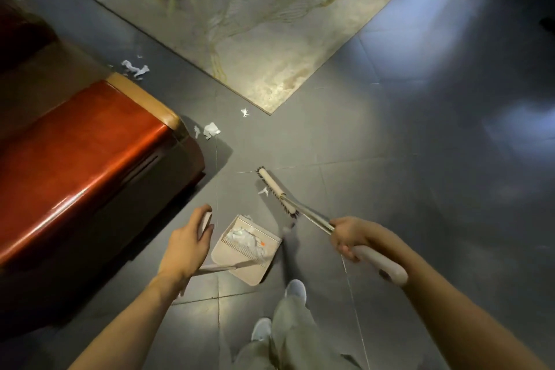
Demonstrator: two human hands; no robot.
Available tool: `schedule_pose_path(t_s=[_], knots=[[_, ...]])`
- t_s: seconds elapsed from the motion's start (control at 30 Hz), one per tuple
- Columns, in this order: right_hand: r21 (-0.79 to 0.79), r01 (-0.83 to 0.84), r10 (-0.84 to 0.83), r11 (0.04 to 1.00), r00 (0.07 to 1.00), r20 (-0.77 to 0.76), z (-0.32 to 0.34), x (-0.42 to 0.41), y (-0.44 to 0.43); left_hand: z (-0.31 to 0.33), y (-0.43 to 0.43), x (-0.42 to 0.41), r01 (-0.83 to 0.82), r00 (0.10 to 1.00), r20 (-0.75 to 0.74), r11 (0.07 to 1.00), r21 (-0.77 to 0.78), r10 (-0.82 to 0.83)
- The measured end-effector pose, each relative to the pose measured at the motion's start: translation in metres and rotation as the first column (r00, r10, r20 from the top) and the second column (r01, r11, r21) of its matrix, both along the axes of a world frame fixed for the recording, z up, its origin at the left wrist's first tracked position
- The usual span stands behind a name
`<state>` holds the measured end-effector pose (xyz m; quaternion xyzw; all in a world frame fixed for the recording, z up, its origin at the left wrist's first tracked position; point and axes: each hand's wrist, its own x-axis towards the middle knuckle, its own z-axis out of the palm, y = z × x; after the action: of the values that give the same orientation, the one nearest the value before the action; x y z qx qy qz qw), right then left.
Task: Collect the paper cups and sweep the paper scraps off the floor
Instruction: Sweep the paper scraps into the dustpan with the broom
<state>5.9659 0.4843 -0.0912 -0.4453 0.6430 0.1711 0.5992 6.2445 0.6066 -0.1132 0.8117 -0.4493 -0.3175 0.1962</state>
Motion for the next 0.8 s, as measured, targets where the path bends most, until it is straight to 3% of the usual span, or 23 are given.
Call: schedule_pose_path(t_s=[0.17,0.3,0.47,0.57,0.7,0.8], knots=[[-0.125,-0.089,0.092,0.988,0.996,0.020,-0.010,0.029,-0.043,0.009,-0.003,0.008,-0.151,0.988,-0.028,0.988,0.028,0.151],[-0.138,-0.206,0.207,0.969,0.978,-0.005,-0.038,0.045,-0.070,0.008,0.006,0.020,-0.192,0.981,0.017,0.981,0.018,0.192],[0.025,-0.258,0.258,0.966,0.966,0.018,-0.052,0.063,-0.068,-0.001,0.000,0.027,-0.259,0.966,0.008,0.966,0.010,0.259],[0.152,-0.368,0.372,0.917,0.928,0.004,-0.046,0.071,-0.050,-0.005,-0.013,0.033,-0.285,0.958,-0.026,0.959,-0.003,0.285],[0.127,-0.331,0.312,0.935,0.939,0.148,-0.013,0.071,-0.020,-0.008,-0.027,0.040,-0.239,0.971,-0.021,0.971,-0.020,0.238],[0.166,-0.340,0.325,0.926,0.939,0.111,0.002,0.072,-0.020,-0.008,-0.028,0.047,-0.207,0.978,-0.033,0.978,-0.015,0.207]])
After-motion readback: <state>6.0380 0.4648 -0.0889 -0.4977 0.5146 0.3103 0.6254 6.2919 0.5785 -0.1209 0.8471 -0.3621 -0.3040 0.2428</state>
